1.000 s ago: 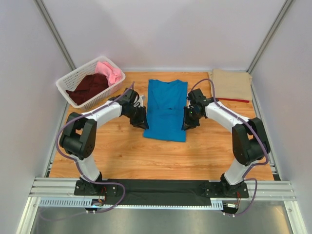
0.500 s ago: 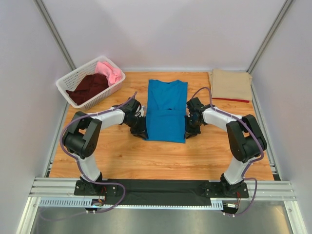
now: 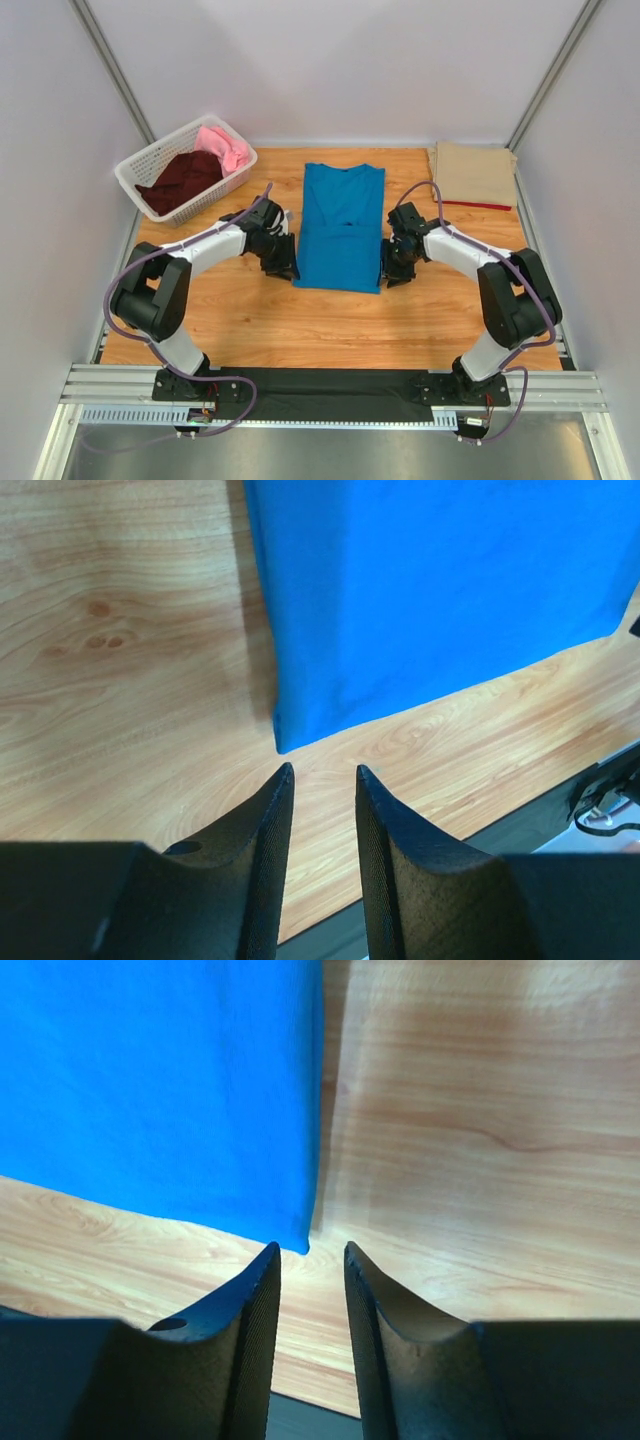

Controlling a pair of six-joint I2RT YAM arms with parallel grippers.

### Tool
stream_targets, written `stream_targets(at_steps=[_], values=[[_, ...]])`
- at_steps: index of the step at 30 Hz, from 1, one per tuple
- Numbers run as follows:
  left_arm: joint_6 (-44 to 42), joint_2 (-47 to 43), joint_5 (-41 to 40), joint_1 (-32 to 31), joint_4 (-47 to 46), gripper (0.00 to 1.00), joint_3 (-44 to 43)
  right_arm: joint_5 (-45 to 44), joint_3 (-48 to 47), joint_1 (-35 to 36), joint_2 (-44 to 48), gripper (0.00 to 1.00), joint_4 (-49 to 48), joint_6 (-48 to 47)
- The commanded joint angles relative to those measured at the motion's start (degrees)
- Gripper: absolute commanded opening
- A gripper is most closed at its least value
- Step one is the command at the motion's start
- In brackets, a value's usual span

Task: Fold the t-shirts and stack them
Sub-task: Fold the tshirt

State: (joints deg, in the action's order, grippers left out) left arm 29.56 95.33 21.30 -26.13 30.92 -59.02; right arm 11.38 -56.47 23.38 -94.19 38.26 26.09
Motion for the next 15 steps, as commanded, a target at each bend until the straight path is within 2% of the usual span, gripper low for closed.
stream_targets(at_steps=[1,9,15], values=[[0.85,1.17,1.02,0.90,-2.69,0.38,1.63,3.29,1.27,-0.08,1.73,0.34,-2.48,1.16],[2.17,3.11,1.02,1.87,-5.25,0.39,4.35,6.11,6.27,-0.08,-0.02,0.36,-8.46,2.92],[2.52,4.51,1.38,2.22,-6.22,0.36,5.15,5.59,7.95,-0.08,-0.03,0.29,-9.61,3.18]])
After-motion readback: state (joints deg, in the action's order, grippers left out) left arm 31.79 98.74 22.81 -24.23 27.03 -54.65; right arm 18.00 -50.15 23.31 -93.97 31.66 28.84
